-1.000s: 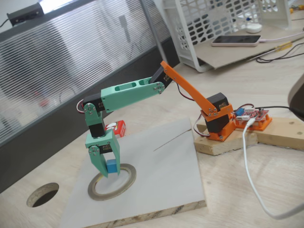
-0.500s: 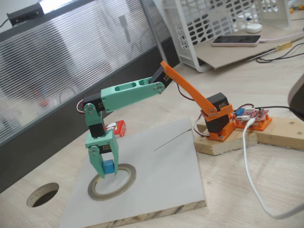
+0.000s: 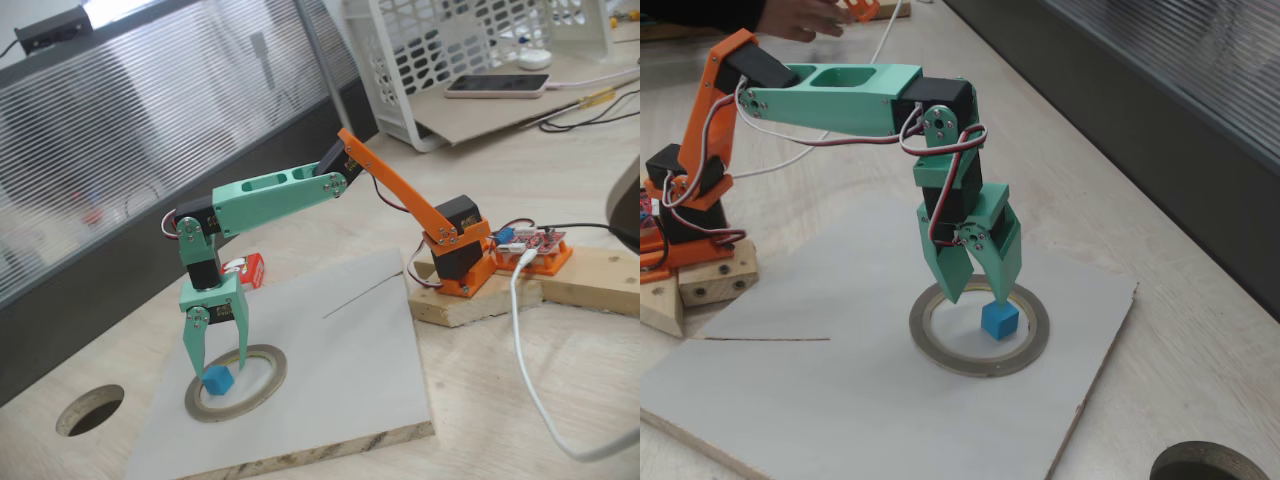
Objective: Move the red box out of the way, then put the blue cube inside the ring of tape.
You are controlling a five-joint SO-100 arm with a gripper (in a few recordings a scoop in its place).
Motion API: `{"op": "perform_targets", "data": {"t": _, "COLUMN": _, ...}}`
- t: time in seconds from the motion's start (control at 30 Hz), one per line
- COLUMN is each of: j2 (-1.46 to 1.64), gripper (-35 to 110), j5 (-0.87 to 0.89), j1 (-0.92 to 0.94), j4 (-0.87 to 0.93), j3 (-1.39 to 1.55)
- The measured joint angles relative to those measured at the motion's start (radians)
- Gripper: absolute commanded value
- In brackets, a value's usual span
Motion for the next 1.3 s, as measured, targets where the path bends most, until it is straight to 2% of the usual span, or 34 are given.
{"op": "perform_targets", "data": {"t": 0.57, "j2": 0.008, "gripper": 37, "j5": 0.006, "j1": 0.0, "j4": -0.003, "j3": -0.002}}
{"op": "perform_targets", "data": {"t": 0.77, "j2": 0.216, "gripper": 37, "j5": 0.0, "j1": 0.0, "j4": -0.003, "j3": 0.006}}
{"op": "perform_targets", "data": {"t": 1.13, "j2": 0.569, "gripper": 36, "j5": -0.002, "j1": 0.003, "j4": -0.003, "j3": 0.499}}
{"op": "perform_targets", "data": {"t": 1.2, "j2": 0.638, "gripper": 31, "j5": -0.002, "j1": 0.003, "j4": -0.003, "j3": 0.595}}
{"op": "perform_targets", "data": {"t": 1.3, "j2": 0.721, "gripper": 17, "j5": 0.0, "j1": 0.052, "j4": -0.005, "j3": 0.712}}
